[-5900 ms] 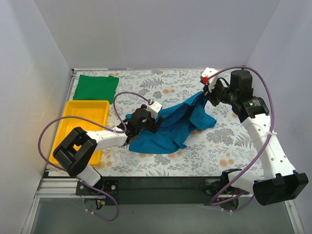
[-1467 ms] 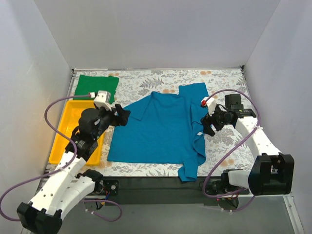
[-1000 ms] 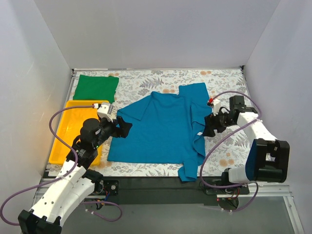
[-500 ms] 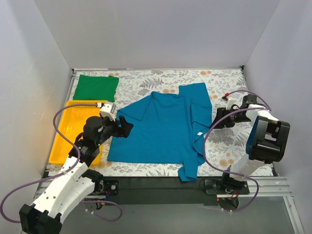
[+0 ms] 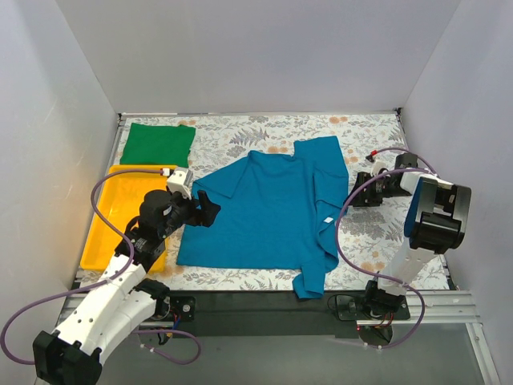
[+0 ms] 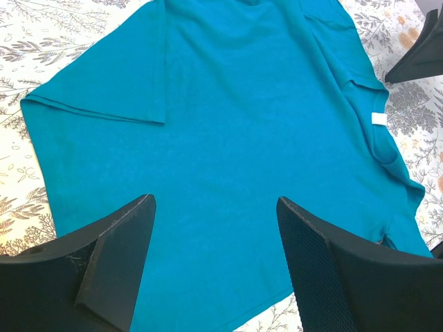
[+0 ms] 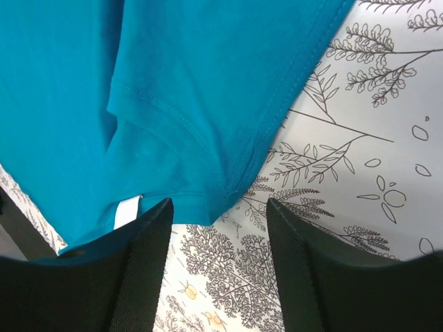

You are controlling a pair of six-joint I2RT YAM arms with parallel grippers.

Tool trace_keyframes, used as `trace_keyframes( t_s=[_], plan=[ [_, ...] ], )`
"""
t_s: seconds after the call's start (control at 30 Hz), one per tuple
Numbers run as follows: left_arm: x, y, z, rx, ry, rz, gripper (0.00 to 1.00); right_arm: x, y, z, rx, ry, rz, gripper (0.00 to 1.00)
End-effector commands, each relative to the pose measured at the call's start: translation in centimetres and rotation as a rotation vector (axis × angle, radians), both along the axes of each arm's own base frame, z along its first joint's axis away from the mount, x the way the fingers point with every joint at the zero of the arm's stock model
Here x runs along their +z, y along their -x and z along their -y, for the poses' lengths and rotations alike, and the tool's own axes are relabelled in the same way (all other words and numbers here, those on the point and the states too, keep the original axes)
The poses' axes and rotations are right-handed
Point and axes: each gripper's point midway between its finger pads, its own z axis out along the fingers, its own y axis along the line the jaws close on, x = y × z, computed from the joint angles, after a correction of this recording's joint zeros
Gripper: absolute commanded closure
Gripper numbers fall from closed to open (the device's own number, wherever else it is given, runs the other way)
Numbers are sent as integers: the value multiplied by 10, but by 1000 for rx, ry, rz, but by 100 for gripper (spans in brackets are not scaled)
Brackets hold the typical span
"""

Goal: Fold and stack the t-shirts

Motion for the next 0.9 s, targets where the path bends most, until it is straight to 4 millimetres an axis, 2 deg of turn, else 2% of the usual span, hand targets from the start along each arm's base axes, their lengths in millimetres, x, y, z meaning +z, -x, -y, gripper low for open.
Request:
trace_keyframes(
  t_s=[0.0,0.2,0.37,0.47,0.5,0.6,0.63,0.7,0.87],
  plan=[
    [4,0,2,-17,0,21,30,-2,-6,-3,-14,7,6,39],
    [6,1,3,-21,5,25,30,-10,4,-8,-11,17,-29,45],
    [8,1,2,-19,5,32,30,-14,4,-8,-8,21,-38,53],
    [8,1,2,-17,6,35,30,-14,5,-10,-6,13,-44,62],
    [8,1,2,-17,6,35,30,-14,5,-10,-4,10,-41,69],
    [8,1,2,-19,6,33,30,-12,4,-11,1,2,-38,80],
    [8,1,2,-19,5,32,30,-12,3,-11,4,2,-36,90],
    [8,1,2,-19,4,33,30,-10,1,-11,6,3,-32,99],
    [8,1,2,-18,3,33,30,1,-10,-1,-8,39,16,99]
  ],
)
